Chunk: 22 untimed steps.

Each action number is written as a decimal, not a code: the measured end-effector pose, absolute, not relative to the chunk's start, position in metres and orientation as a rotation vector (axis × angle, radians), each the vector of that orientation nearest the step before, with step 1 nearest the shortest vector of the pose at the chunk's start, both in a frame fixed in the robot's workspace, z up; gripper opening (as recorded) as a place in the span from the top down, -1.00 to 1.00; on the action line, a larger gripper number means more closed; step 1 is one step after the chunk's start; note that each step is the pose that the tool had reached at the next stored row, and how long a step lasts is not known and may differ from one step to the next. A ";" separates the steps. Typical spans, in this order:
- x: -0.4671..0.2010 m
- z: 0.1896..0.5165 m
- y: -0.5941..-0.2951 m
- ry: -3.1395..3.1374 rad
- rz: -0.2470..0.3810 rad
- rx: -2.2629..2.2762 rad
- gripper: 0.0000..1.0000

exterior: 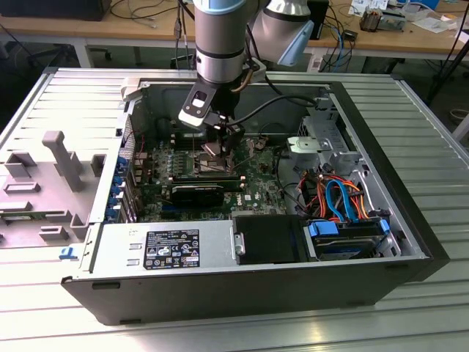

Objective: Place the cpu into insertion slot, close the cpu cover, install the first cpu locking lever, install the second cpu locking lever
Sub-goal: 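Place the cpu into insertion slot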

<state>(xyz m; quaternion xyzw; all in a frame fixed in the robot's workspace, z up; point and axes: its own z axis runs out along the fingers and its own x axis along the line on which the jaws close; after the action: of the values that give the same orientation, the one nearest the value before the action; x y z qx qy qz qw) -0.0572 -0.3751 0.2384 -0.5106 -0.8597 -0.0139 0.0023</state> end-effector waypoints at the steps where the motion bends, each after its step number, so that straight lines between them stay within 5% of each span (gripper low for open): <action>1: -0.057 0.238 -0.375 -2.696 -0.043 -1.603 -0.08; 22: -0.057 0.237 -0.375 -2.683 -0.043 -1.626 -0.08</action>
<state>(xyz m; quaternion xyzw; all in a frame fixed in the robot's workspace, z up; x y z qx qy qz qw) -0.0572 -0.3751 0.2373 -0.5182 -0.8552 -0.0139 0.0022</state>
